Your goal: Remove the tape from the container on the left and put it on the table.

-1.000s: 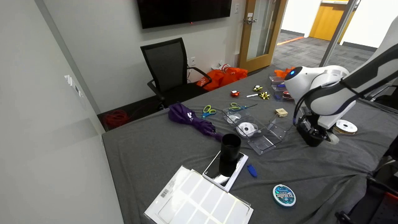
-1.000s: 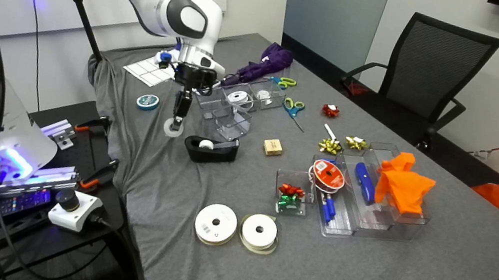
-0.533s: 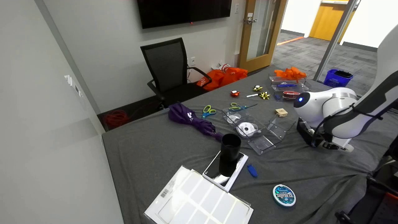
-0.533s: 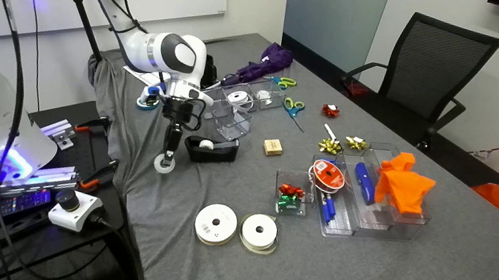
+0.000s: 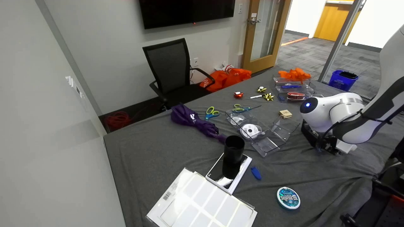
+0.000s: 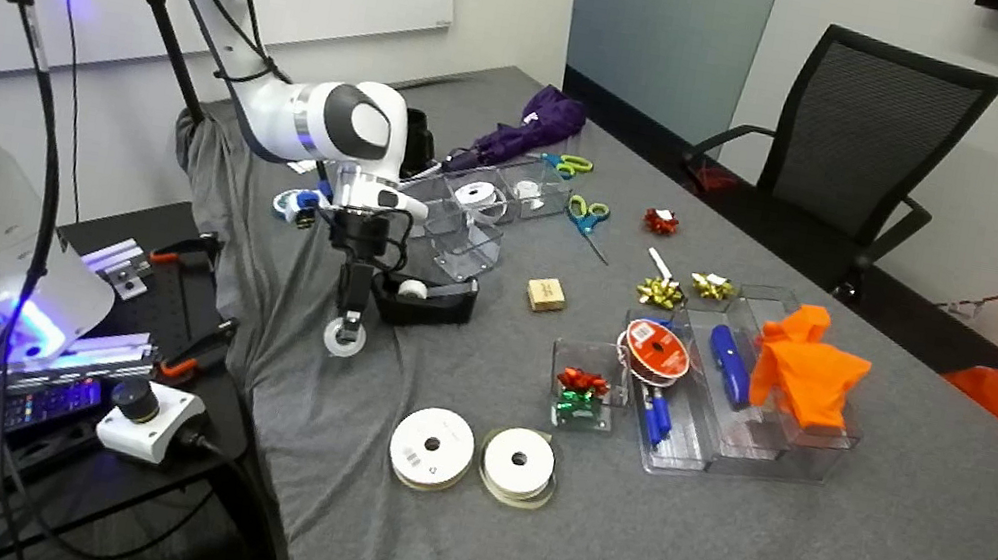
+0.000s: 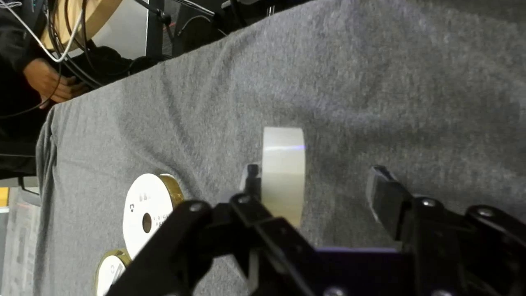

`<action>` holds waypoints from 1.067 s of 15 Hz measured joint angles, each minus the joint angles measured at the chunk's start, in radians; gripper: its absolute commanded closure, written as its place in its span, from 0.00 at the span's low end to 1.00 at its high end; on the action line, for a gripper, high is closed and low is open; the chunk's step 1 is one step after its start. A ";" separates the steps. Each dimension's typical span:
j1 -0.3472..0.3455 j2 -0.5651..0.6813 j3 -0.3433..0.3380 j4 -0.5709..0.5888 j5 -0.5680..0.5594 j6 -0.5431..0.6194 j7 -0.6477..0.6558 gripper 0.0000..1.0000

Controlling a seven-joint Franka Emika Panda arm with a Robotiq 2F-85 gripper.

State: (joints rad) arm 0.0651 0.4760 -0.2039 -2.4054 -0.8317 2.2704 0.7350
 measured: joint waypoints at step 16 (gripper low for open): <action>-0.100 -0.030 0.012 -0.025 0.127 0.260 -0.260 0.00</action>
State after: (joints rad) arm -0.0349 0.4465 -0.1920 -2.4300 -0.7044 2.5309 0.4749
